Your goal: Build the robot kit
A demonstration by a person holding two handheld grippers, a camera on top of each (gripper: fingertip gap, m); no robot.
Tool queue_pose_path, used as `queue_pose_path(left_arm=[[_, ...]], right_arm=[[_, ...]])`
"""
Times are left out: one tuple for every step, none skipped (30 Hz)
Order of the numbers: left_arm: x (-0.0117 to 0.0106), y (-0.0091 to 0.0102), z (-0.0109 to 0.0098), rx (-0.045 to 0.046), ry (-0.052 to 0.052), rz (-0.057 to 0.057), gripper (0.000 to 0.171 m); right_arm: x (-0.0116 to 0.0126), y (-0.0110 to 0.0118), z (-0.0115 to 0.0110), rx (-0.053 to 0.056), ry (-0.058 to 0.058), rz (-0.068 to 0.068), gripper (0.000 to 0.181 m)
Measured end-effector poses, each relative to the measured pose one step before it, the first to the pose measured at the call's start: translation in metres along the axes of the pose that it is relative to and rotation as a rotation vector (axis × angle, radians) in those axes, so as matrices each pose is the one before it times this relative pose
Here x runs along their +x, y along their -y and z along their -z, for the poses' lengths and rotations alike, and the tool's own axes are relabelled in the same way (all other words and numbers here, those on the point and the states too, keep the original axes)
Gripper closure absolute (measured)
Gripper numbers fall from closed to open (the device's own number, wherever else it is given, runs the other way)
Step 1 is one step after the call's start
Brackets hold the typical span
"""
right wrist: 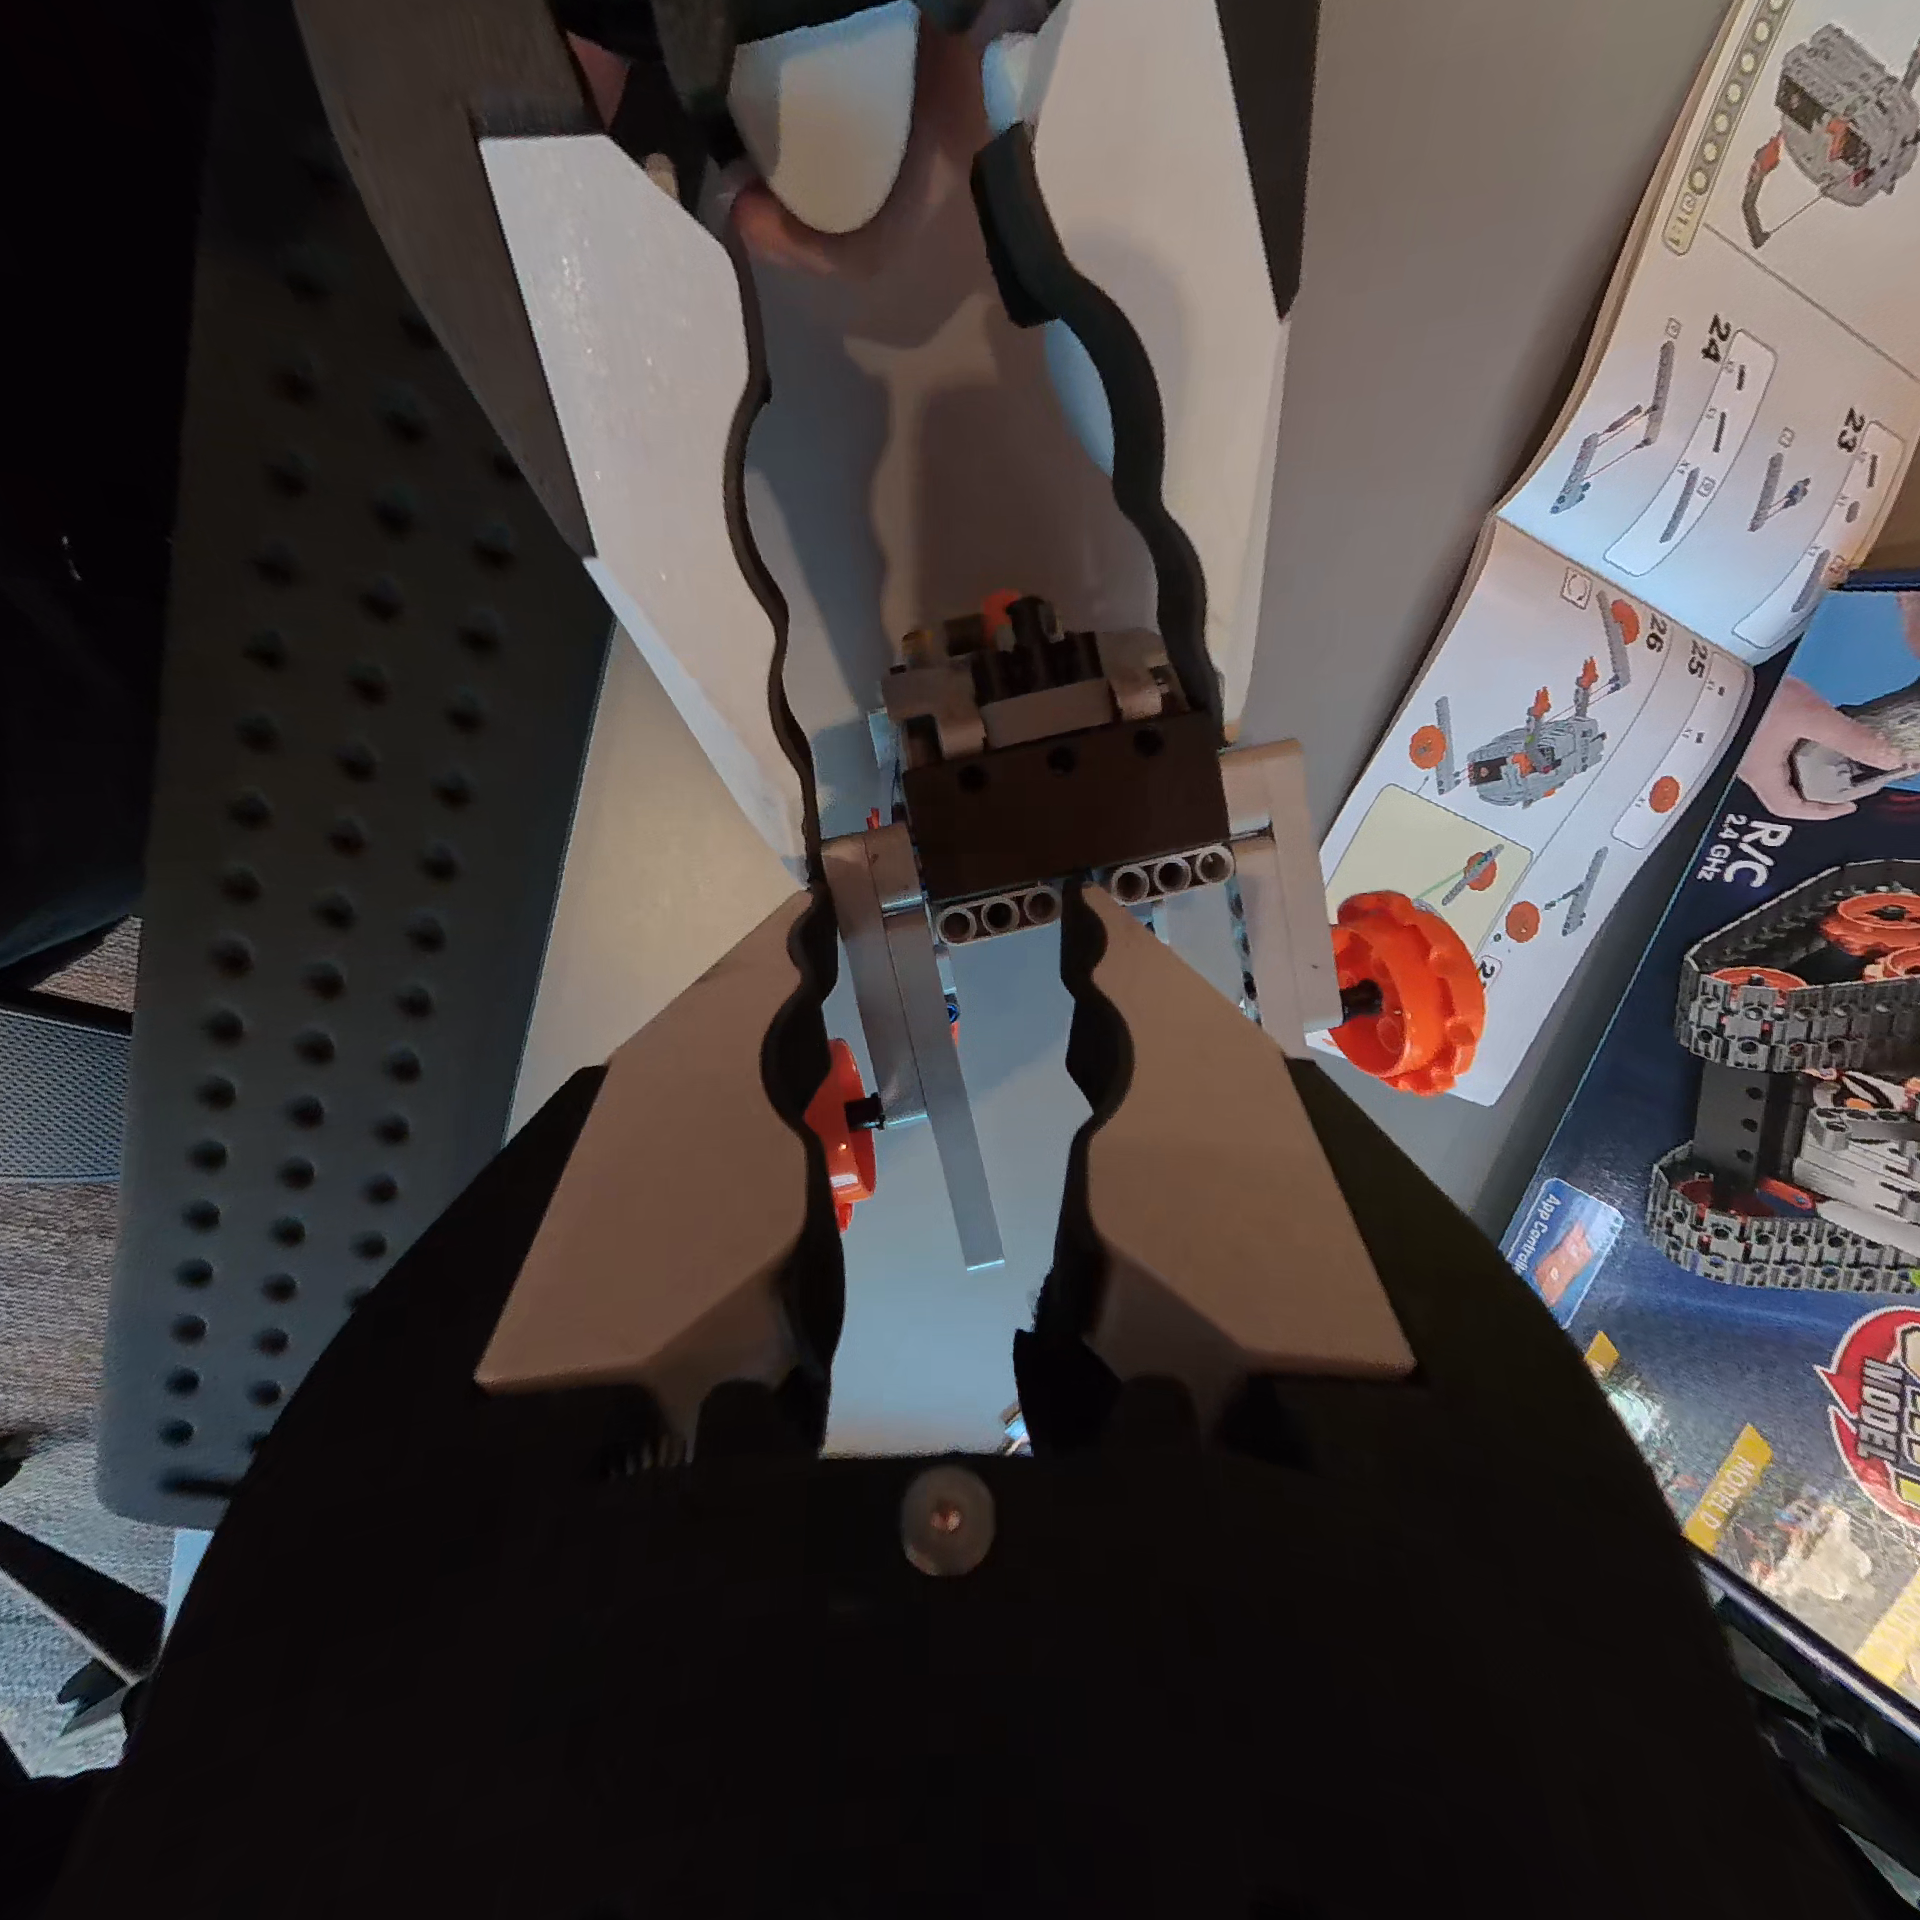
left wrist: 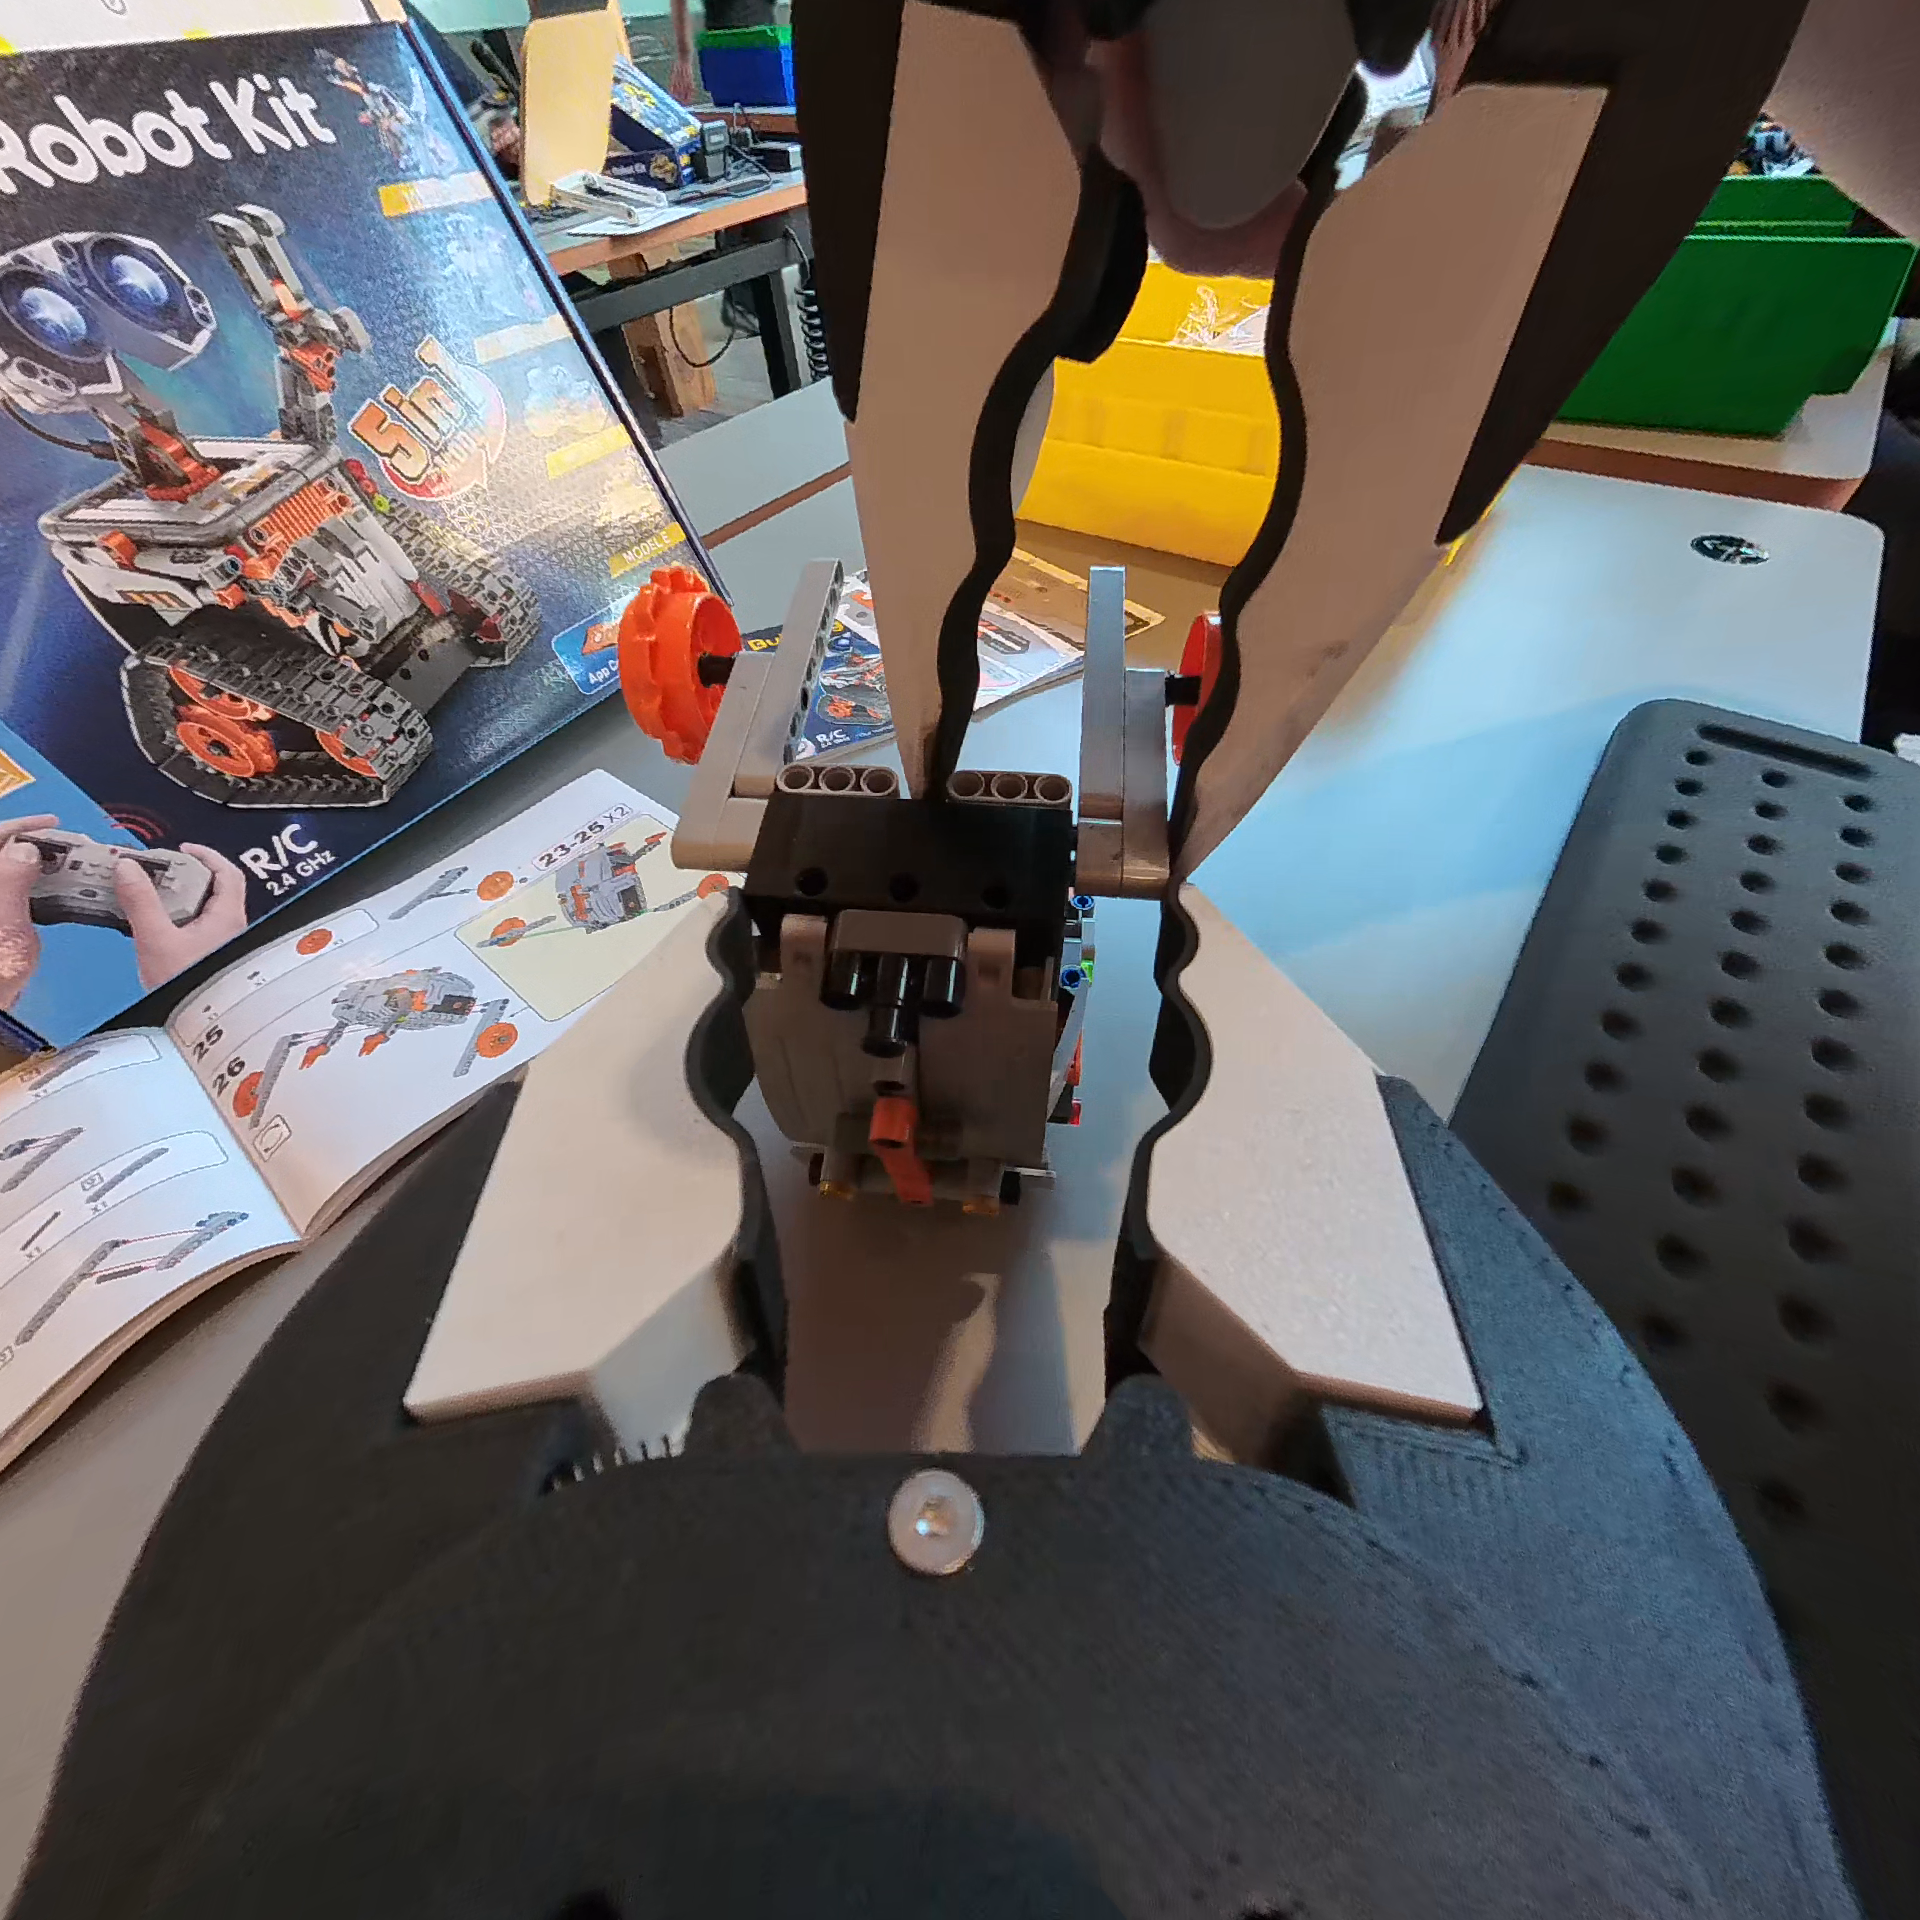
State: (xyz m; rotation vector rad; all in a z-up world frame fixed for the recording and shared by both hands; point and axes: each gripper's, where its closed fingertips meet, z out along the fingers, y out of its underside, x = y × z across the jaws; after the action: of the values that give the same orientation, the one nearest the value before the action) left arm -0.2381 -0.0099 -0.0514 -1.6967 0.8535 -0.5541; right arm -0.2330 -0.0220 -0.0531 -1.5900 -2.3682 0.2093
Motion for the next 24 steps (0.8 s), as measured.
queue_pose_path(left_arm=[[0.00093, -0.00019, 0.00014, -0.0039, 0.0016, -0.0064, 0.095], [0.0008, -0.00011, 0.00004, -0.00367, 0.0033, -0.0075, 0.095], [0.001, -0.0001, -0.0002, -0.00103, 0.0045, -0.0059, 0.095], [0.00063, -0.00006, -0.00024, 0.00082, 0.0082, -0.0041, 0.095], [0.00046, 0.00003, -0.00029, 0.00514, 0.0087, -0.0018, 0.096], [0.00061, 0.00015, -0.00033, 0.00875, 0.0078, 0.0001, 0.096], [0.00057, -0.00001, -0.00031, 0.00574, 0.006, -0.0015, 0.096], [0.00059, -0.00005, -0.00045, 0.00215, 0.0063, -0.0049, 0.096], [0.00076, -0.00001, -0.00089, -0.00019, 0.0082, -0.009, 0.096], [0.00049, -0.00007, -0.00111, -0.00156, 0.0084, -0.0131, 0.096], [0.00016, 0.00004, -0.00118, -0.00272, 0.0062, -0.0095, 0.096], [-0.00015, -0.00006, -0.00113, -0.00498, 0.0034, -0.006, 0.096], [-0.00002, 0.00012, -0.00063, -0.00396, -0.0017, -0.0031, 0.096], [-0.00031, 0.00004, -0.00044, -0.00162, -0.0022, 0.001, 0.096], [-0.00034, 0.00013, -0.00038, 0.00278, -0.0005, 0.0037, 0.096], [-0.00017, 0.00017, -0.00018, 0.0039, -0.0024, 0.0062, 0.096], [-0.00015, -0.00001, -0.00001, 0.00249, -0.0022, 0.0038, 0.096], [0.00009, 0.0, 0.00008, 0.00193, -0.0001, 0.0005, 0.096], [0.00009, 0.0, -0.0001, 0.0022, 0.0012, 0.001, 0.096], [0.00006, 0.00002, 0.0, 0.00284, 0.0011, 0.0042, 0.096], [-0.00002, 0.0001, -0.00012, 0.00412, 0.0014, 0.0037, 0.096], [-0.00015, 0.00006, 0.00005, 0.00257, 0.0017, 0.0048, 0.096], [-0.00028, 0.00014, -0.0001, 0.00154, 0.0011, 0.0062, 0.096], [-0.00019, 0.00004, -0.00004, 0.00056, 0.0013, 0.0039, 0.096]], right_arm=[[-0.00069, -0.00018, -0.00012, -0.003, -0.011, 0.0009, 0.139], [-0.00104, -0.00051, -0.00009, -0.0031, -0.0076, -0.0044, 0.14], [-0.00067, -0.00047, -0.00003, -0.002, -0.0087, -0.0025, 0.14], [-0.00044, -0.00063, -0.00022, -0.0001, -0.0081, -0.0047, 0.14], [-0.00036, -0.00105, 0.00003, -0.0016, -0.0059, -0.0089, 0.14], [-0.0003, -0.00056, 0.00006, -0.0023, -0.0084, -0.0026, 0.14], [-0.00024, -0.00061, -0.00029, -0.0006, -0.0126, 0.004, 0.14], [-0.00065, -0.00089, -0.00008, -0.0056, -0.0088, 0.0024, 0.14], [-0.00036, -0.00132, -0.00021, -0.0118, -0.0101, 0.0071, 0.141], [-0.00005, -0.00136, -0.00028, -0.0128, -0.0131, 0.0149, 0.14], [0.00037, -0.00131, -0.00039, -0.0118, -0.0113, 0.0069, 0.141], [0.00039, -0.00091, -0.00021, -0.0053, -0.0042, -0.0019, 0.141], [0.00017, -0.00045, 0.00011, 0.0009, 0.0004, 0.0002, 0.141], [0.00057, -0.00022, -0.00005, 0.0048, 0.0008, -0.0027, 0.141], [0.00024, -0.00026, 0.00005, 0.005, 0.0048, -0.0121, 0.141], [0.0003, 0.00007, 0.00003, 0.0044, 0.0022, -0.0093, 0.141], [0.00002, 0.00019, -0.00003, 0.0021, -0.0001, -0.0012, 0.141], [-0.00005, -0.00026, 0.00001, -0.0017, -0.0005, 0.0033, 0.141], [-0.00017, 0.0, 0.00001, -0.0056, -0.0002, -0.0018, 0.141], [-0.00001, -0.00017, 0.00004, -0.0033, -0.0005, 0.0038, 0.142], [-0.00001, -0.00003, 0.00011, 0.0009, 0.0013, -0.0017, 0.142], [0.00028, 0.00012, 0.00007, 0.0025, 0.0008, -0.0075, 0.142], [0.00037, -0.00007, 0.00005, 0.0038, 0.0021, -0.0112, 0.142], [0.00012, -0.00018, -0.00001, 0.0017, -0.0002, -0.0043, 0.143]])
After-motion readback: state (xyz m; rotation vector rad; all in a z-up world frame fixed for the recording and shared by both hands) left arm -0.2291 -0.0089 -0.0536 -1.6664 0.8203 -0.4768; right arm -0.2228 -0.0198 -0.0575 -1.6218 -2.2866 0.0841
